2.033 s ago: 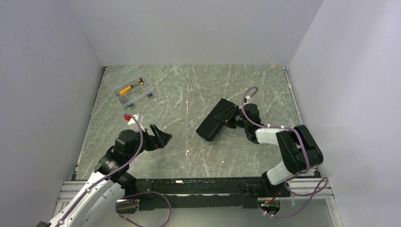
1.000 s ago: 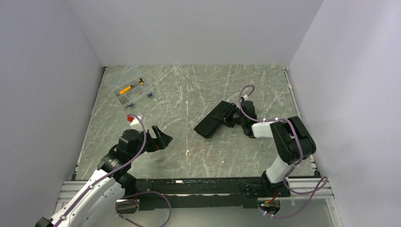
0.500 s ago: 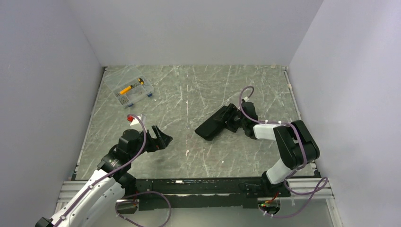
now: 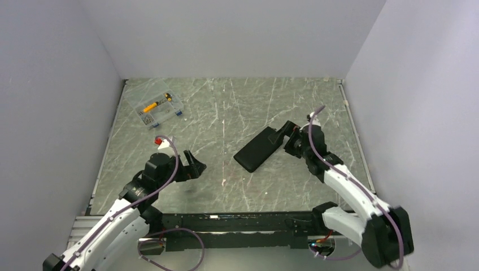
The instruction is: Sort the hair-cutting tools
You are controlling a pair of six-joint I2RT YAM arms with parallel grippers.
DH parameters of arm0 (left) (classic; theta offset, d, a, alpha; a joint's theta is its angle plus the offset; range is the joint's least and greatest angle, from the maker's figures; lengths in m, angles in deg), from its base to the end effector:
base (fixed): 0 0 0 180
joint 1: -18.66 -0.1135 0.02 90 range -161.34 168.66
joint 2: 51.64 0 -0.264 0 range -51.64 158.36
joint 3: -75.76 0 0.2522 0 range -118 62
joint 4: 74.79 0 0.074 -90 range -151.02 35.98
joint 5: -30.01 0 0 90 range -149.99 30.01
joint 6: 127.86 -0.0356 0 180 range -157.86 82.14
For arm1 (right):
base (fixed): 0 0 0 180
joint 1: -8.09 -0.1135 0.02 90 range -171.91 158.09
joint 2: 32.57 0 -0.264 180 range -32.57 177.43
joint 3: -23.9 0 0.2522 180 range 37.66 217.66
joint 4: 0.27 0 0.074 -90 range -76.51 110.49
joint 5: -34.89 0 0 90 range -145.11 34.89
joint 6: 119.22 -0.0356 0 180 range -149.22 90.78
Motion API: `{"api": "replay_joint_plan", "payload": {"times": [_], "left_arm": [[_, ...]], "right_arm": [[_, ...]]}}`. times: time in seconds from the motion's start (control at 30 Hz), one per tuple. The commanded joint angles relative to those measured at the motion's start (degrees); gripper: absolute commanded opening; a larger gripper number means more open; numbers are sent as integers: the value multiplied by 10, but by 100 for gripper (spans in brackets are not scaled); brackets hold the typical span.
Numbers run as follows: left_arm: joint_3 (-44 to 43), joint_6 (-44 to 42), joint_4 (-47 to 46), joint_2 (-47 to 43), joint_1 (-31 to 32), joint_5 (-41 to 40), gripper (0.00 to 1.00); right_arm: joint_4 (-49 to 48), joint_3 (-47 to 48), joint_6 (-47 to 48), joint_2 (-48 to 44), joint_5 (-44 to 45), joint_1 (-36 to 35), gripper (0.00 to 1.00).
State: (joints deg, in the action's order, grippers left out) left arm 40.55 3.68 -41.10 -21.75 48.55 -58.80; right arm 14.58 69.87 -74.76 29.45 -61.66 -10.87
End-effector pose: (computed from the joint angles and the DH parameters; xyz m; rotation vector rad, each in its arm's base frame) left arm 0.1198 -0.0697 0.2164 -0.2061 2.1520 -0.7709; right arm 0.2184 0.0793 0.2207 0.4378 2.1648 0.7746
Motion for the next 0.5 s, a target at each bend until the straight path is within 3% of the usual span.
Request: {"api": "replay_joint_plan", "payload": {"times": [0.0, 0.13, 0.23, 0.33, 0.47], "left_arm": [[-20, -6, -32, 42, 5, -25, 99], [-9, 53, -85, 41, 9, -64, 99], [-5, 69, -111, 26, 12, -151, 99], [5, 66, -120, 34, 11, -276, 99], [24, -94, -244, 77, 3, -371, 99]], "right_arm": [[136, 19, 32, -122, 145, -27, 100], [93, -43, -2, -244, 149, -52, 100], [53, -71, 13, -295, 144, -61, 100], [47, -57, 61, -284, 134, -61, 100], [52, -19, 84, -229, 129, -61, 100]]}}
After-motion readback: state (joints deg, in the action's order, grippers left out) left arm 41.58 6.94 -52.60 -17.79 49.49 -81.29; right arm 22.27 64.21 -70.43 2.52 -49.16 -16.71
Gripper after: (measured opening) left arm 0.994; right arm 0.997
